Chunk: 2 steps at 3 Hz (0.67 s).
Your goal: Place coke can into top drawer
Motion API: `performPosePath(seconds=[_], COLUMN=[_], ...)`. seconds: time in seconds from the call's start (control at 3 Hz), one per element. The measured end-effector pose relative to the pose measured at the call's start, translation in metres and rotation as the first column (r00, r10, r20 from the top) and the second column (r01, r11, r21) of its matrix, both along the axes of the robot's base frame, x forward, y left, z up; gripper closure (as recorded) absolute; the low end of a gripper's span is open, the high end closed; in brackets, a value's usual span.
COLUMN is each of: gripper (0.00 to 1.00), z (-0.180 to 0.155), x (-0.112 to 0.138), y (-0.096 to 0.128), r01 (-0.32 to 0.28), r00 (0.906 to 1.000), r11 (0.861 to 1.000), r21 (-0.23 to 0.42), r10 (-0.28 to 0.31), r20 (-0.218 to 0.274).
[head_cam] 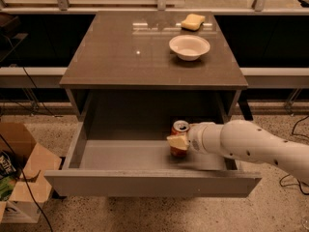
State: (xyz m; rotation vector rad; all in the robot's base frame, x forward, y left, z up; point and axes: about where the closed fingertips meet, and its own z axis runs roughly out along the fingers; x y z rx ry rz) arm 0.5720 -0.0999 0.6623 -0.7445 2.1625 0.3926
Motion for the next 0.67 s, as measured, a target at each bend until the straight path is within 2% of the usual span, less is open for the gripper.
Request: performPosePath(seconds=[0.33, 0.67], gripper=[0.12, 0.0], z=[-0.0004, -0.0002], x=[-0.0002, -0.0003], y=[0.0013, 0.0025], r01=[0.001, -0.001], r00=[1.0, 1.0], r11=[1.0, 1.0], r21=[0.002, 0.001], r10=[-0.001, 0.001], r20=[-0.001, -0.001])
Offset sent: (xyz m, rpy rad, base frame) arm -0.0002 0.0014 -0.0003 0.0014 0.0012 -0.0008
